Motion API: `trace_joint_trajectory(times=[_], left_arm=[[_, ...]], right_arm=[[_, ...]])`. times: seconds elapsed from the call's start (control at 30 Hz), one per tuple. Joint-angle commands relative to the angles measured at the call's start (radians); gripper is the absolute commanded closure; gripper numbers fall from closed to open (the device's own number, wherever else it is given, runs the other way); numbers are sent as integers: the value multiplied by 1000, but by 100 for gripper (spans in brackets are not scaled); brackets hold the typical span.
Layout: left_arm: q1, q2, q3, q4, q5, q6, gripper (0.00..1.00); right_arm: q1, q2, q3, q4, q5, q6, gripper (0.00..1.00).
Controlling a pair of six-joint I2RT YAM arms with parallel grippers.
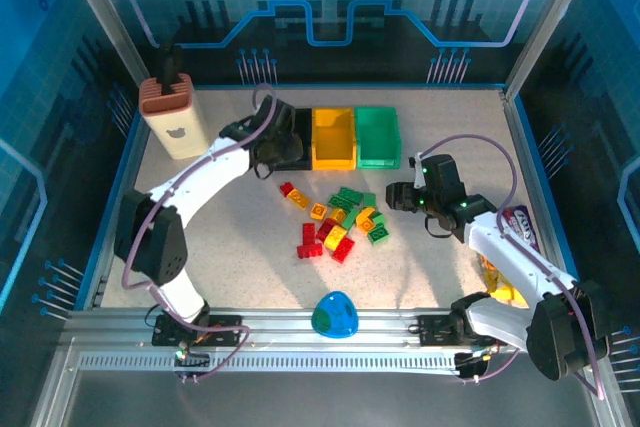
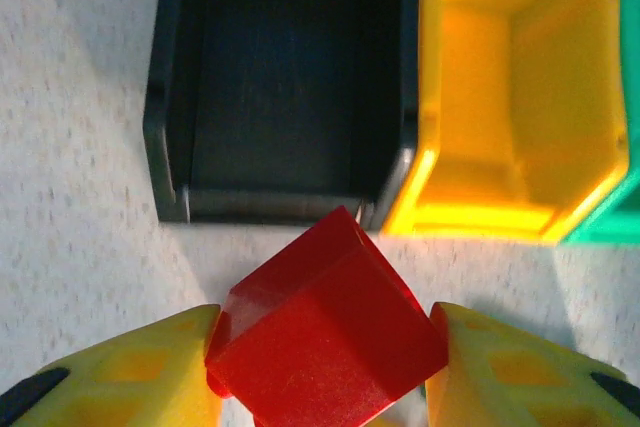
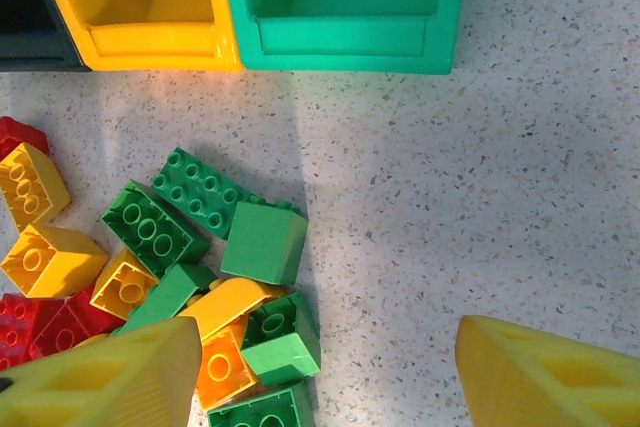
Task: Sort the legos into containers by color
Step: Place the lego in the container, then pick up the lego from the center of the table.
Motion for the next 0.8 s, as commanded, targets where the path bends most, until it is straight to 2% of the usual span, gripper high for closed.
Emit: trace_joint_trajectory(times=[0.0, 0.17, 0.2, 0.33, 0.4, 0.53, 0.77], left_arm=[[42, 105, 126, -72, 19, 53, 56], [84, 227, 288, -112, 25, 77, 54], [90, 250, 321, -126, 25, 82, 51], [96, 308, 434, -187, 31, 114, 22], [95, 284, 432, -180, 40, 120, 18], [88, 180, 333, -130, 56, 115, 17], [48, -56, -3, -16, 65, 92, 28]], right_arm=[[13, -32, -19, -18, -19, 16, 32], [15, -62, -37, -22, -22, 22, 32], [15, -65, -40, -23, -24, 22, 32], [17, -75, -48, -32, -27, 25, 32], [18, -82, -53, -35, -28, 25, 32], [18, -91, -59, -35, -35, 25, 31], [56, -62, -10, -68, -73, -34, 27]])
